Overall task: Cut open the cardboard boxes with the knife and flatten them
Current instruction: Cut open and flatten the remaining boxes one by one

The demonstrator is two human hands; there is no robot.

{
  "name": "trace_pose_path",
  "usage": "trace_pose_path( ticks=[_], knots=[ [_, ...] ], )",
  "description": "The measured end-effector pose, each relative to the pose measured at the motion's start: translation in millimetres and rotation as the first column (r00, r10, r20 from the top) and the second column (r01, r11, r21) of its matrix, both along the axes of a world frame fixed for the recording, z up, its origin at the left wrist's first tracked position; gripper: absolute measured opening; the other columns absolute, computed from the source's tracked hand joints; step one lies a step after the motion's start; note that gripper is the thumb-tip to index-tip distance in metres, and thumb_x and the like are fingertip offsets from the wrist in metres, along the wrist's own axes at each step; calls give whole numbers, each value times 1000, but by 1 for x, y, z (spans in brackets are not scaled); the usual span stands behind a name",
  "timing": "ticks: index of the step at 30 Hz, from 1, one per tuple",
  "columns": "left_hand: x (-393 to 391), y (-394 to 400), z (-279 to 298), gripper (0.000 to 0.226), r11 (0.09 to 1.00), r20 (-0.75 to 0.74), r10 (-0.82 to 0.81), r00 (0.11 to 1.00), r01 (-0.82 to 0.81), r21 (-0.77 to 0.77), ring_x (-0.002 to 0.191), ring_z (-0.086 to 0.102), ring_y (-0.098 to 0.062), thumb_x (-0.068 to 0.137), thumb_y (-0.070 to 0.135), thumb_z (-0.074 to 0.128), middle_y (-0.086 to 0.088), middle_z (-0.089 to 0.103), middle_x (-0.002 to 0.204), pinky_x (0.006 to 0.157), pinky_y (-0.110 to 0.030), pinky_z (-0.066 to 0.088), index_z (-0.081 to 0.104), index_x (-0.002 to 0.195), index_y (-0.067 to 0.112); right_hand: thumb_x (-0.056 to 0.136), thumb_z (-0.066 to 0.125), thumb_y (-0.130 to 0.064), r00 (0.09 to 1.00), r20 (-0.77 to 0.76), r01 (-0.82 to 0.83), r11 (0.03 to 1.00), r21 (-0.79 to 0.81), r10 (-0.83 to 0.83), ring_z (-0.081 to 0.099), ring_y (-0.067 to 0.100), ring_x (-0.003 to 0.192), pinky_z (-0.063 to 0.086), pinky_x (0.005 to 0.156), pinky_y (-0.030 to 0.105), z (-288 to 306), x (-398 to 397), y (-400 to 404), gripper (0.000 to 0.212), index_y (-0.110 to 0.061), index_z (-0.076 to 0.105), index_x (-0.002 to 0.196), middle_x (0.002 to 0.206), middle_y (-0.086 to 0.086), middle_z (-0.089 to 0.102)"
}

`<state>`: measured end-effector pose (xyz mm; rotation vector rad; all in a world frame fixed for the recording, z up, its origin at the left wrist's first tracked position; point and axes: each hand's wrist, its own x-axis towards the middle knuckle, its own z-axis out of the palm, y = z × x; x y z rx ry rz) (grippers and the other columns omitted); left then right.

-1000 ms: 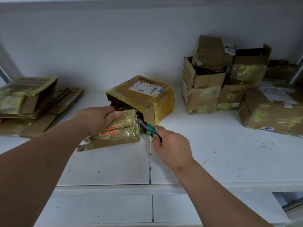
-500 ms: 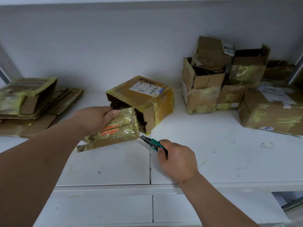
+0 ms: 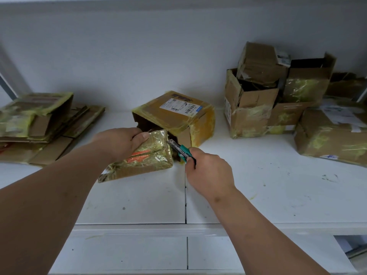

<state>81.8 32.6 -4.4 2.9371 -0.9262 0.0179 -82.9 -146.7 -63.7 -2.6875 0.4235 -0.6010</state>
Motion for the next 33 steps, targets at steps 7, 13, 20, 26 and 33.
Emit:
trace_pose_path(
  ticks=[7,13,20,26,33],
  knots=[
    [-2,-2,4,52,1000,-38,-27,999,27,9,93,57,-17,93,66,16,6,63,98,78,-32,46,56,111,37,98,43,-31,999,-14,-30,999,18,30,47,24,60,33,52,29,-5,-9,-3,23,-24,62,109,68,-5,52],
    [-4,-1,5,57,999,-55,-40,998,40,4,88,57,-14,89,70,13,10,62,91,78,-32,47,56,107,37,96,42,-32,996,-65,-64,998,9,65,47,26,60,34,53,29,-21,-21,-2,18,-24,58,97,67,-5,51],
    [-12,1,6,50,1000,-71,-19,997,19,7,91,55,-15,95,65,18,8,62,96,75,-31,42,56,111,36,84,24,-39,981,-163,-106,994,-7,103,48,24,60,28,51,31,-32,-35,-3,42,-24,60,100,67,-4,53],
    [-15,5,10,64,1000,-134,5,991,-8,-23,107,56,-19,88,72,17,6,64,113,94,-36,46,57,123,37,97,41,-31,983,-170,-74,997,7,74,50,24,64,32,55,30,-26,-35,-2,22,-25,61,105,72,-3,58],
    [-13,35,22,62,992,-404,0,915,-51,-116,124,52,-16,83,58,67,8,55,138,101,-27,38,45,140,46,99,40,-30,971,-237,59,979,197,-11,56,27,73,43,59,31,-31,-32,2,15,-25,54,96,74,-1,58]
  ],
)
